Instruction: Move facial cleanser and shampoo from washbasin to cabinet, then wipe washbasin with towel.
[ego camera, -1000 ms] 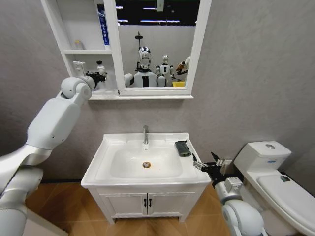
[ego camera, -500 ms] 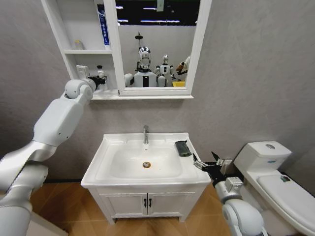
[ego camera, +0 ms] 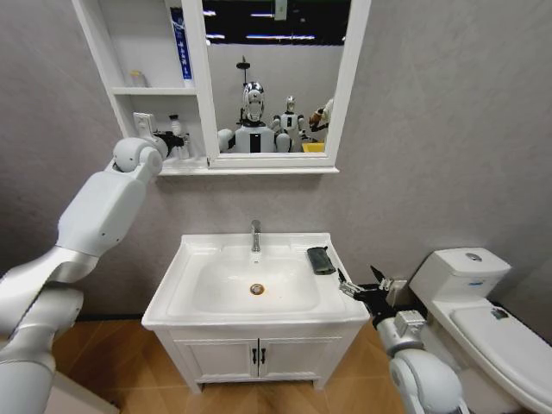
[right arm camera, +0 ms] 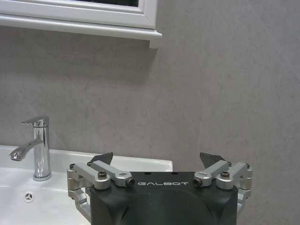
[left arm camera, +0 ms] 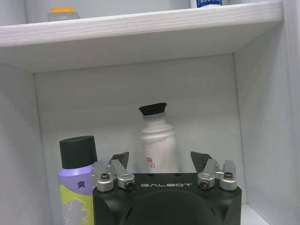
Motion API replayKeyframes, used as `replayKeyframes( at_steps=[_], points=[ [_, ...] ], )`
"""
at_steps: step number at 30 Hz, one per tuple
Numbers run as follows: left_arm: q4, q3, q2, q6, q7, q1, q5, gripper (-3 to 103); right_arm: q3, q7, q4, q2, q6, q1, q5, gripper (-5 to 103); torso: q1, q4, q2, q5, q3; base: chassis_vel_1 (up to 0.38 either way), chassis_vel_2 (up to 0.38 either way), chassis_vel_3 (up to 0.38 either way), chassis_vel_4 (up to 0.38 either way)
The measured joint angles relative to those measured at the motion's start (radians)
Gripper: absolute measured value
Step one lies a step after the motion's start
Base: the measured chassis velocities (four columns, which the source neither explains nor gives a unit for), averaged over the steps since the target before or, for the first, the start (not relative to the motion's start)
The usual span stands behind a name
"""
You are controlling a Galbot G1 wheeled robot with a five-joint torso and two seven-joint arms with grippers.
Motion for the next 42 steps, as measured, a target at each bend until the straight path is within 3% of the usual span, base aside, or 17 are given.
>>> replayKeyframes(
  at_steps=[2, 6, 12, 16, 20, 23, 25, 28, 31, 32, 33, 34, 35, 37, 38, 40, 42],
  points=[
    [-0.002, 0.000, 0.001, 0.000, -0.002, 0.000, -0.001, 77, -0.001, 0.000, 0.000, 0.000, 0.000, 0.000, 0.000, 100, 0.000, 0.0000, 0.000, 0.0000, 0.000, 0.000, 0.000, 0.000, 0.000],
    [-0.059, -0.017, 0.025, 0.014, -0.018, 0.019, -0.019, 97, -0.001, -0.001, 0.000, 0.001, 0.001, 0.000, 0.000, 100, 0.000, -0.0001, 0.000, 0.0000, 0.000, 0.000, 0.000, 0.000, 0.000],
    [-0.206, -0.051, 0.098, 0.039, -0.059, 0.083, -0.063, 100, -0.002, -0.001, -0.003, 0.000, 0.001, 0.001, 0.000, 100, 0.000, 0.0000, 0.000, 0.0000, 0.000, 0.000, 0.000, 0.000, 0.000],
    [-0.382, -0.131, 0.191, 0.057, -0.126, 0.202, -0.129, 100, -0.016, -0.002, -0.004, 0.004, 0.002, 0.002, -0.005, 100, 0.000, -0.0001, 0.000, 0.0000, 0.000, 0.000, 0.000, 0.000, 0.000],
    [-0.496, -0.191, 0.252, 0.058, -0.143, 0.300, -0.148, 100, -0.025, -0.002, -0.002, 0.006, -0.001, 0.007, -0.008, 100, 0.000, 0.0001, 0.000, -0.0005, 0.000, 0.000, 0.000, 0.000, 0.000],
    [-0.579, -0.250, 0.302, 0.025, -0.148, 0.401, -0.134, 100, -0.033, 0.001, 0.000, 0.006, -0.012, 0.015, -0.008, 100, 0.000, 0.0002, 0.000, 0.0005, 0.000, 0.000, 0.000, 0.000, 0.000],
    [-0.644, -0.318, 0.340, -0.044, -0.150, 0.546, -0.084, 100, -0.037, 0.006, 0.000, 0.007, -0.020, 0.026, -0.008, 100, 0.000, 0.0004, 0.000, -0.0008, 0.000, 0.000, 0.000, 0.000, 0.000],
    [-0.663, -0.379, 0.329, -0.089, -0.146, 0.668, -0.036, 100, -0.026, 0.021, 0.000, 0.012, -0.022, 0.021, -0.005, 100, 0.000, 0.0005, 0.000, 0.0006, 0.000, 0.000, 0.000, 0.000, 0.000],
    [-0.671, -0.447, 0.299, -0.117, -0.119, 0.771, 0.017, 100, -0.015, 0.042, 0.003, 0.018, -0.022, 0.012, 0.004, 100, 0.000, -0.0005, 0.000, -0.0015, 0.000, 0.000, 0.000, 0.000, 0.000],
    [-0.699, -0.555, 0.267, -0.129, -0.085, 0.903, 0.069, 100, -0.012, 0.063, 0.002, 0.016, -0.026, 0.016, 0.018, 100, 0.000, -0.0008, 0.000, 0.0014, 0.000, 0.000, 0.000, 0.000, 0.000],
    [-0.716, -0.621, 0.239, -0.134, -0.063, 1.007, 0.095, 100, -0.012, 0.067, -0.001, 0.013, -0.030, 0.021, 0.023, 100, 0.000, -0.0007, 0.000, 0.0014, 0.000, 0.000, 0.000, 0.000, 0.000],
    [-0.716, -0.621, 0.239, -0.134, -0.063, 1.007, 0.095, 100, -0.012, 0.067, -0.001, 0.013, -0.030, 0.021, 0.023, 100, 0.000, -0.0007, 0.000, 0.0014, 0.000, 0.000, 0.000, 0.000, 0.000],
    [-0.731, -0.680, 0.211, -0.138, -0.044, 1.094, 0.118, 100, -0.011, 0.073, -0.005, 0.008, -0.035, 0.028, 0.028, 100, 0.000, -0.0002, 0.000, -0.0016, 0.000, 0.000, 0.000, 0.000, 0.000],
    [-0.764, -0.823, 0.130, -0.166, 0.030, 1.286, 0.188, 100, -0.013, 0.096, -0.013, -0.005, -0.055, 0.043, 0.053, 100, 0.000, 0.0004, 0.000, 0.0008, 0.000, 0.000, 0.000, 0.000, 0.000],
    [-0.764, -0.823, 0.130, -0.166, 0.030, 1.286, 0.188, 100, -0.013, 0.096, -0.013, -0.005, -0.055, 0.043, 0.053, 100, 0.000, 0.0004, 0.000, 0.0008, 0.000, 0.000, 0.000, 0.000, 0.000],
    [-0.784, -0.918, 0.036, -0.207, 0.103, 1.439, 0.268, 100, -0.018, 0.125, -0.021, -0.014, -0.074, 0.059, 0.075, 100, 0.000, 0.0005, 0.000, -0.0013, 0.000, 0.000, 0.000, 0.000, 0.000],
    [-0.792, -0.944, 0.003, -0.220, 0.122, 1.489, 0.290, 100, -0.021, 0.131, -0.024, -0.018, -0.077, 0.065, 0.080, 100, 0.000, 0.0004, 0.000, -0.0005, 0.000, 0.000, 0.000, 0.000, 0.000]
  ],
)
